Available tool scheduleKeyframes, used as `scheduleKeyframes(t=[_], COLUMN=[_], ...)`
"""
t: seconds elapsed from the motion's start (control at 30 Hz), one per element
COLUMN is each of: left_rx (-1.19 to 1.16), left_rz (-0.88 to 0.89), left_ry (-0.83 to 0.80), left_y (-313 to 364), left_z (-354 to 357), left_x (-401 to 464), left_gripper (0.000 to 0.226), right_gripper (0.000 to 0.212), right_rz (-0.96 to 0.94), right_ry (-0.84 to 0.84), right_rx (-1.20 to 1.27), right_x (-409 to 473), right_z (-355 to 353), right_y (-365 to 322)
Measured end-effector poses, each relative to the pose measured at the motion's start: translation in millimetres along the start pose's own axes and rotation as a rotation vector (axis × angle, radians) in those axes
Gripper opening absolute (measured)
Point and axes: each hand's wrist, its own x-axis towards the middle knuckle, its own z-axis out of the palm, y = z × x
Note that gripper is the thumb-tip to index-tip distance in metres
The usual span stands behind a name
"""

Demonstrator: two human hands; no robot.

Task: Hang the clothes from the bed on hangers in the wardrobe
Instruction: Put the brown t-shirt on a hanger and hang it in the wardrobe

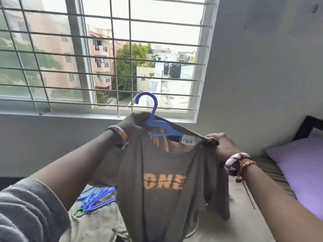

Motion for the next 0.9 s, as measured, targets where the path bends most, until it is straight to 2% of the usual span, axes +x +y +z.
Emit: scheduleKeyframes(t=[0.07, 0.17, 0.23, 0.3, 0.37, 0.4, 0.47, 0.5, 0.57, 0.6, 0.67, 0.73, 0.77, 0.8, 0.9], left_rx=[-0.066, 0.008, 0.018, -0.013, -0.081, -0.139, -0.114, -0.081, -0.012, 0.018, 0.088, 0.175, 0.23, 0.258, 0.445], left_rz=[0.04, -0.032, -0.098, -0.168, -0.212, -0.221, -0.2, -0.17, -0.069, -0.052, -0.037, -0.141, -0.228, -0.298, -0.214], left_ry=[-0.062, -0.148, -0.177, -0.153, -0.09, -0.053, -0.003, 0.014, 0.002, 0.014, 0.067, 0.111, 0.121, 0.152, 0.136], left_y=[-3, -45, -63, -77, -84, -80, -76, -76, -62, -55, -59, -110, -136, -147, -108], left_z=[-7, -27, -34, -37, -36, -35, -32, -30, -21, -16, -15, -36, -48, -58, -76], left_x=[-8, -20, -33, -41, -44, -45, -46, -42, -37, -34, -25, -13, -13, -13, -21], left_gripper=[0.034, 0.039, 0.017, 0.012, 0.036, 0.038, 0.041, 0.051, 0.067, 0.066, 0.048, 0.029, 0.032, 0.037, 0.022], right_gripper=[0.015, 0.015, 0.018, 0.016, 0.025, 0.03, 0.027, 0.024, 0.031, 0.034, 0.03, 0.022, 0.019, 0.025, 0.048], right_rz=[-0.054, -0.017, 0.019, 0.026, 0.022, 0.014, 0.024, 0.038, -0.005, -0.052, -0.087, -0.109, -0.115, -0.117, -0.016], right_ry=[0.072, 0.122, 0.113, 0.077, 0.044, 0.047, 0.078, 0.099, 0.115, 0.111, 0.082, 0.064, 0.06, 0.07, 0.119], right_rx=[0.114, 0.23, 0.309, 0.317, 0.36, 0.376, 0.242, 0.053, -0.246, -0.27, -0.194, -0.154, -0.135, -0.085, 0.136], right_x=[-3, -5, -2, -2, -5, -5, -6, -5, 0, 3, 7, 9, 9, 8, -3], right_z=[-5, -12, -14, -11, -9, -9, -13, -16, -15, -13, -11, -13, -16, -18, -23], right_y=[5, 20, 34, 38, 32, 28, 13, 1, -22, -33, -46, -43, -37, -29, -9])
